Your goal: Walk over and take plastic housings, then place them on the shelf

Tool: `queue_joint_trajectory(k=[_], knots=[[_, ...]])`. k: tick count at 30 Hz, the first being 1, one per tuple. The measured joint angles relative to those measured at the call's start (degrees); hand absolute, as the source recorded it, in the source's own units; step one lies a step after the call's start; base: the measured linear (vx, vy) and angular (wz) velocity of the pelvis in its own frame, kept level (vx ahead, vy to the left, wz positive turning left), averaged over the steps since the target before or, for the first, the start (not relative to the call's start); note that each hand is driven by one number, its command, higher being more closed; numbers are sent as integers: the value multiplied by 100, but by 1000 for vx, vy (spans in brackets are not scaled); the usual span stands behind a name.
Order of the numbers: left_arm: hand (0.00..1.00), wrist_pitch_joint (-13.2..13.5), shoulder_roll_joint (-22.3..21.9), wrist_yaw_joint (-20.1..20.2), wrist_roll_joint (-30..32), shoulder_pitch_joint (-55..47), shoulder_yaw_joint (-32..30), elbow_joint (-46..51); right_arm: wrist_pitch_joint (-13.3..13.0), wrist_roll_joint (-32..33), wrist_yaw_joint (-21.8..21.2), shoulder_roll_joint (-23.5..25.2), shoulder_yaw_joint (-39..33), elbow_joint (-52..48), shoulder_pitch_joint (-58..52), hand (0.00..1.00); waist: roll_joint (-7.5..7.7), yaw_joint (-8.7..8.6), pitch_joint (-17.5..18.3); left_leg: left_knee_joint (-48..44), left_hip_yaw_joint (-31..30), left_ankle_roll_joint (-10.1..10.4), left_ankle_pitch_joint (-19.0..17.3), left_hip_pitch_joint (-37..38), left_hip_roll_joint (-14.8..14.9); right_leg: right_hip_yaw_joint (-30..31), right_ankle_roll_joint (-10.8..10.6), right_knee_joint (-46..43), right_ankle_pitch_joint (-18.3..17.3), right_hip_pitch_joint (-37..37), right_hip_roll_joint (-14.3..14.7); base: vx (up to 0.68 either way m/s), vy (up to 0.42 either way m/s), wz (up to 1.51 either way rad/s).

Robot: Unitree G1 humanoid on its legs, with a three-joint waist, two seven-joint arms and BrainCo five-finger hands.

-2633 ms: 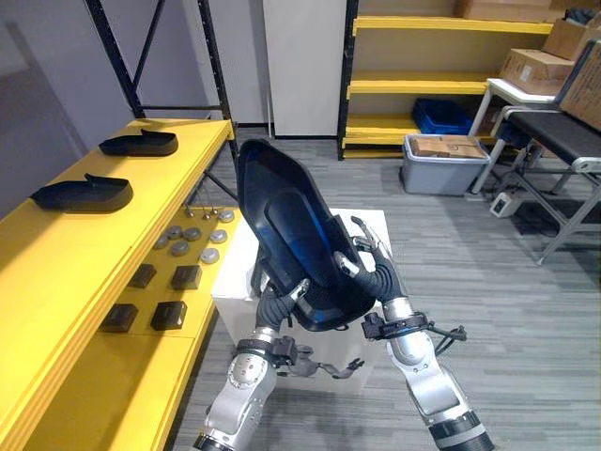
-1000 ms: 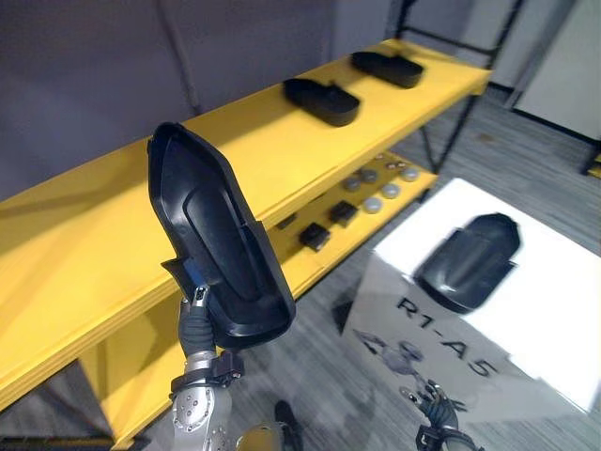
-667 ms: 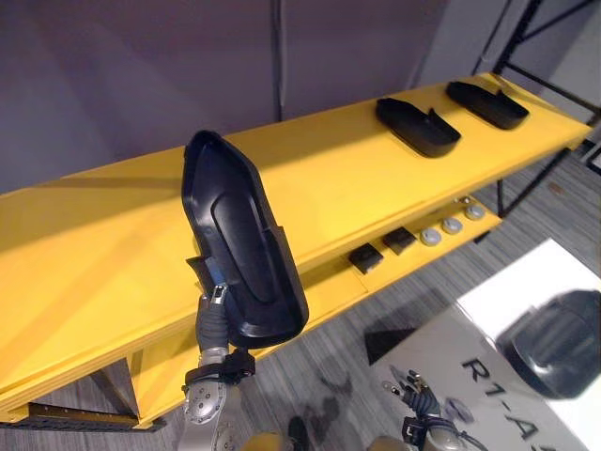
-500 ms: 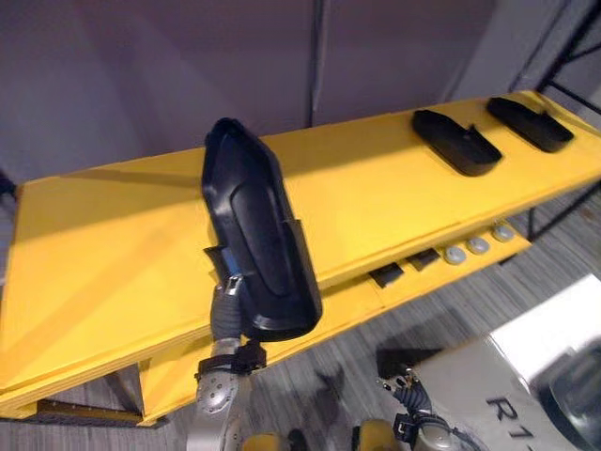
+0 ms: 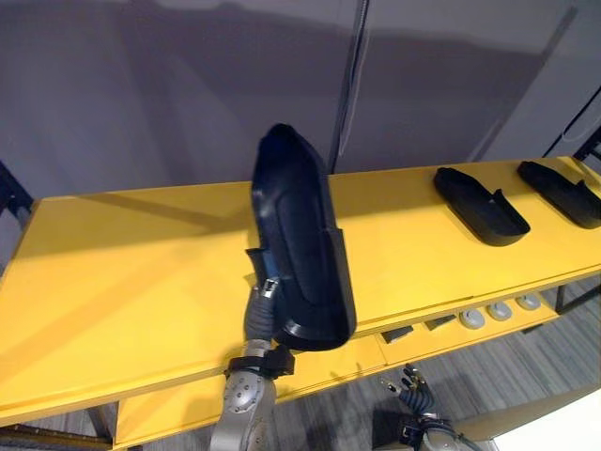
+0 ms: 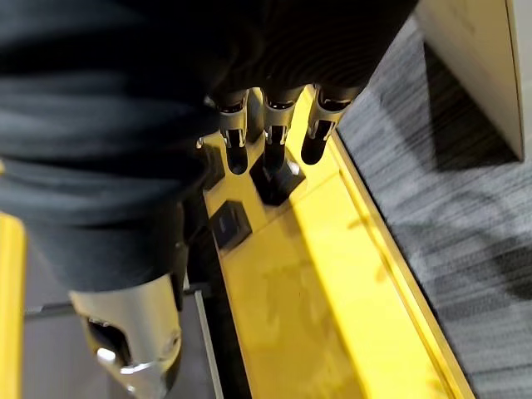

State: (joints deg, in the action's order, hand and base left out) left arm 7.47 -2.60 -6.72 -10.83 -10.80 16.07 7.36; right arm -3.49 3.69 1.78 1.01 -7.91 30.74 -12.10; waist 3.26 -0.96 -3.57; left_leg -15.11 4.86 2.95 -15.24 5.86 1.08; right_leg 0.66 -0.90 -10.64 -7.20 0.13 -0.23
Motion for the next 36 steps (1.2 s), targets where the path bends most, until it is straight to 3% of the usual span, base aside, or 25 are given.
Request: queue_joint_trajectory(k=[5,11,16,29,30,31,32,33,36], knots=[[100,-5,5,-65,190,312,112,-224,0,-3,3,-74,13,40,-161,0,-156,-95,178,182,92,36,73,178,-3,59,36,348,177,203,46,63,14,-15],[100,-133,4,-592,380,1273,40,-1019,0,-101,-6,-141,14,189,-316,0,-219,-214,342,76,177,232,323,243,-197,41,72,422,414,297,-143,22,76,-16],[100,-264,-10,-1015,306,2184,-381,-2059,0,-125,-13,-154,17,414,-359,0,-237,-439,366,258,177,153,386,335,-314,40,43,422,472,278,-226,6,71,-7],[100,-648,-239,-1357,149,3443,-788,-3949,2,-125,-26,-502,136,603,-342,0,-359,-677,422,101,187,204,422,104,-493,49,48,420,477,65,-401,24,27,-6],[100,-668,-220,-1363,148,3547,-807,-4109,3,-124,-22,-449,137,621,-275,0,-164,-704,322,-389,231,155,348,-217,-592,116,51,422,484,87,-675,-27,72,28],[100,-691,-288,-1353,148,3630,-768,-4291,6,-123,-8,-438,128,744,-186,0,-144,-756,315,259,454,-286,-82,-228,-318,156,44,369,482,55,-746,-55,47,37],[100,-719,-382,-1361,146,3668,-793,-4342,6,-123,-10,-493,132,802,-134,0,-267,-795,318,954,513,-113,287,-122,-43,160,42,322,481,18,-646,-86,-7,16],[100,-719,-470,-1404,127,3705,-866,-4401,18,-124,-12,-493,148,923,-11,0,-267,-715,263,1488,701,-135,1036,63,106,292,-70,270,414,-37,-646,-66,29,-15],[100,-709,-464,-1474,24,3770,-966,-4408,8,-124,-27,-349,258,911,105,0,-240,-753,255,1544,735,-99,1053,90,37,339,-180,205,436,-104,-695,1,67,-15]])
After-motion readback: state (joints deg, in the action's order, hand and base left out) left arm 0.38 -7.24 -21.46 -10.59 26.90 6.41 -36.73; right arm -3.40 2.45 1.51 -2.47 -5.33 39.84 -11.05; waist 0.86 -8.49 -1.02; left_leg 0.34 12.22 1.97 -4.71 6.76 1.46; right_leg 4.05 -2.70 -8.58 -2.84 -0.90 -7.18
